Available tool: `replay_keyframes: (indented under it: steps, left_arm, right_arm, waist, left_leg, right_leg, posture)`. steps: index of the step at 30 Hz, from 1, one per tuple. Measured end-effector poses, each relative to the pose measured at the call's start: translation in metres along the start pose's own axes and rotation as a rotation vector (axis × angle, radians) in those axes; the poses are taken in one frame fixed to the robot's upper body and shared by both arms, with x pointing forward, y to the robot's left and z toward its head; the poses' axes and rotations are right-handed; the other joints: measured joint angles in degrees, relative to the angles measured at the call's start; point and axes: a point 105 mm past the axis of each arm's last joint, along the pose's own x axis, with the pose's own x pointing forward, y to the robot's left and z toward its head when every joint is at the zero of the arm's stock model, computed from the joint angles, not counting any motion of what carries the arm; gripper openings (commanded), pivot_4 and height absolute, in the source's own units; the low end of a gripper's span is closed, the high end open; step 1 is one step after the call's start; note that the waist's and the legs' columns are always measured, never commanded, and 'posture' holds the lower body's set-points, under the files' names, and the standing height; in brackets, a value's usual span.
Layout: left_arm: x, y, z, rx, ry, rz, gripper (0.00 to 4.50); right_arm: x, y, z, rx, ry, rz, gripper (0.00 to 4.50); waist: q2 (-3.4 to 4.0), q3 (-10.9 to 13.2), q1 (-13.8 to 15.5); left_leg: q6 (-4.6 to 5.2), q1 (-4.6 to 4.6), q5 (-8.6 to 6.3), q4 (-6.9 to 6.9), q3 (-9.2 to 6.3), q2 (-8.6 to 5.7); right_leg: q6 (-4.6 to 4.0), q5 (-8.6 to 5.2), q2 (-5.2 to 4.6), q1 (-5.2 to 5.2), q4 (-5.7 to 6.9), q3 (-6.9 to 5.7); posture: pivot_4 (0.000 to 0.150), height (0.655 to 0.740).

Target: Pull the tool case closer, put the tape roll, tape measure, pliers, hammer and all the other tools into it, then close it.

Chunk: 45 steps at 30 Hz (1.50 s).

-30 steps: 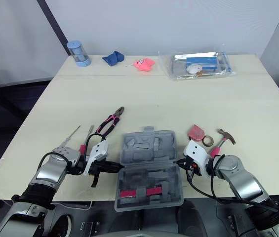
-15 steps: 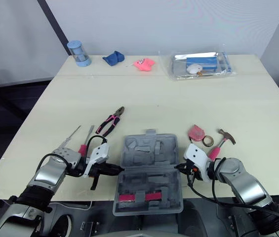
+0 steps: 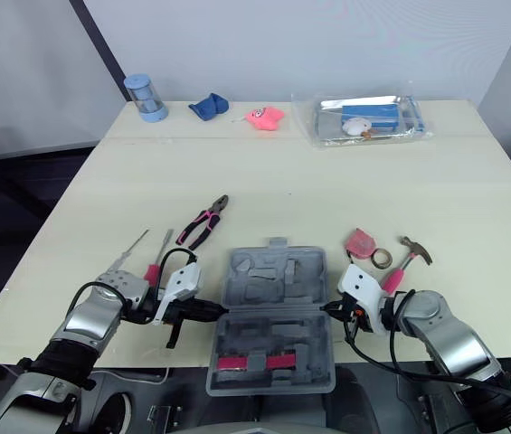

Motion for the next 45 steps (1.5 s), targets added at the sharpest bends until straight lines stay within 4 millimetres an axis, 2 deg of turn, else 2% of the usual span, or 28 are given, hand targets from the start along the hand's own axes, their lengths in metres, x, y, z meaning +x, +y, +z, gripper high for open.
replay_keyframes:
  steps: [9,11,13,16,18,20,23,24,26,28,30,31,32,36,41,45]
  left_arm:
    - [-0.011,0.001,-0.005,-0.032,-0.021,0.054,0.00]
    - [-0.024,0.000,-0.011,-0.071,-0.031,0.101,0.00]
    - [-0.036,0.001,-0.008,-0.095,-0.082,0.152,0.00]
    - [-0.062,-0.001,0.002,-0.128,-0.213,0.278,0.00]
    - [-0.080,-0.002,-0.001,-0.153,-0.257,0.375,0.00]
    - [-0.093,-0.005,-0.007,-0.181,-0.274,0.443,0.00]
    - [-0.121,-0.019,-0.030,-0.256,-0.300,0.618,0.84]
    - [-0.141,-0.027,-0.049,-0.311,-0.281,0.730,1.35]
    - [-0.157,-0.036,-0.065,-0.355,-0.268,0.818,2.31]
    - [-0.171,-0.046,-0.079,-0.387,-0.254,0.892,3.30]
    - [-0.177,-0.053,-0.088,-0.406,-0.245,0.924,4.28]
    - [-0.180,-0.055,-0.094,-0.414,-0.244,0.941,4.50]
    - [-0.181,-0.056,-0.096,-0.418,-0.242,0.949,4.50]
    - [-0.184,-0.058,-0.102,-0.419,-0.246,0.964,4.50]
    - [-0.183,-0.057,-0.101,-0.403,-0.249,0.958,4.50]
    - [-0.176,-0.054,-0.090,-0.336,-0.252,0.899,4.50]
  right_arm:
    - [-0.032,-0.011,-0.021,0.054,0.015,-0.099,0.05]
    - [-0.043,-0.015,-0.023,0.066,-0.017,-0.142,0.05]
    - [-0.053,-0.019,-0.019,0.064,-0.076,-0.191,0.05]
    - [-0.085,-0.033,-0.017,0.057,-0.199,-0.348,0.05]
    - [-0.108,-0.038,-0.025,0.064,-0.219,-0.436,0.05]
    - [-0.122,-0.040,-0.032,0.081,-0.229,-0.487,0.05]
    - [-0.154,-0.041,-0.051,0.141,-0.280,-0.600,0.00]
    - [-0.177,-0.040,-0.068,0.175,-0.265,-0.672,0.54]
    - [-0.193,-0.036,-0.085,0.201,-0.241,-0.707,1.29]
    - [-0.204,-0.031,-0.098,0.208,-0.228,-0.722,2.34]
    - [-0.208,-0.027,-0.109,0.217,-0.219,-0.716,3.36]
    - [-0.209,-0.025,-0.114,0.219,-0.217,-0.708,4.05]
    - [-0.210,-0.024,-0.116,0.219,-0.214,-0.703,4.41]
    - [-0.219,-0.023,-0.126,0.222,-0.198,-0.699,4.41]
    - [-0.221,-0.023,-0.123,0.212,-0.190,-0.704,4.41]
    - [-0.213,-0.023,-0.100,0.196,-0.207,-0.651,4.41]
  waist:
    - [0.00,0.0,-0.1]
    - [0.01,0.0,-0.2]
    - [0.00,0.0,-0.1]
    - [0.00,0.0,0.5]
    - [0.01,0.0,1.0]
    - [0.01,0.0,1.1]
    - [0.02,0.0,1.1]
    - [0.01,0.0,1.2]
    - [-0.01,0.0,1.2]
    - [-0.01,0.1,1.3]
    - [-0.01,0.1,1.3]
    - [-0.01,0.1,1.3]
    - [-0.01,0.1,1.3]
    - [-0.01,0.1,1.2]
    - [0.01,0.1,1.2]
    - [0.03,0.1,1.2]
  left_leg:
    - [0.00,0.00,0.00,-0.01,0.01,0.06]
    - [0.00,0.00,0.00,-0.02,0.01,0.06]
    - [0.00,-0.03,0.00,-0.02,0.01,0.07]
    - [0.00,-0.05,-0.01,-0.02,0.04,0.08]
    - [-0.01,-0.03,-0.01,-0.03,0.10,0.08]
    - [-0.01,-0.01,-0.01,-0.04,0.12,0.10]
    - [-0.01,0.07,-0.02,-0.14,0.23,0.15]
    - [-0.01,0.07,-0.02,-0.26,0.23,0.16]
    - [-0.01,0.09,-0.02,-0.26,0.24,0.15]
    - [-0.01,0.38,-0.02,-0.29,0.28,0.16]
    - [-0.02,0.89,-0.04,-0.40,0.35,0.20]
    - [-0.02,0.92,-0.04,-0.40,0.39,0.21]
    - [-0.02,0.90,-0.04,-0.40,0.39,0.21]
    - [-0.02,0.89,-0.04,-0.40,0.38,0.21]
    - [-0.02,0.89,-0.04,-0.40,0.37,0.22]
    - [-0.02,0.87,-0.04,-0.40,0.36,0.23]
  right_leg:
    - [-0.03,-0.01,0.03,0.00,0.00,0.00]
    - [-0.04,-0.02,0.03,-0.01,0.00,0.00]
    - [-0.04,-0.02,0.01,-0.02,0.00,-0.01]
    - [-0.03,-0.02,-0.02,0.00,-0.04,-0.01]
    - [-0.03,-0.02,-0.04,0.01,-0.06,-0.01]
    - [-0.04,-0.02,-0.04,0.02,-0.06,0.00]
    - [-0.06,-0.04,-0.04,0.08,-0.12,0.03]
    - [-0.07,-0.04,-0.04,0.08,-0.26,0.03]
    - [-0.07,-0.04,-0.03,0.12,-0.30,0.02]
    - [-0.07,-0.05,-0.04,0.45,-0.44,0.02]
    - [-0.25,-0.20,-0.04,1.06,-0.67,0.02]
    - [-0.26,-0.22,-0.04,1.08,-0.67,0.04]
    - [-0.26,-0.22,-0.04,1.06,-0.67,0.04]
    - [-0.20,-0.17,-0.03,1.06,-0.66,0.04]
    - [-0.13,-0.13,-0.02,1.06,-0.65,0.04]
    - [-0.13,-0.13,-0.02,1.06,-0.66,0.04]
  posture:
    - [0.150,0.7400]
    - [0.150,0.7400]
    - [0.150,0.7400]
    - [0.150,0.7400]
    - [0.150,0.7400]
    - [0.150,0.7400]
    - [0.150,0.7400]
    - [0.150,0.7400]
    - [0.150,0.7400]
    - [0.150,0.7400]
    - [0.150,0.7400]
    - [0.150,0.7400]
    - [0.150,0.7400]
    - [0.150,0.7400]
    - [0.150,0.7400]
    - [0.150,0.7400]
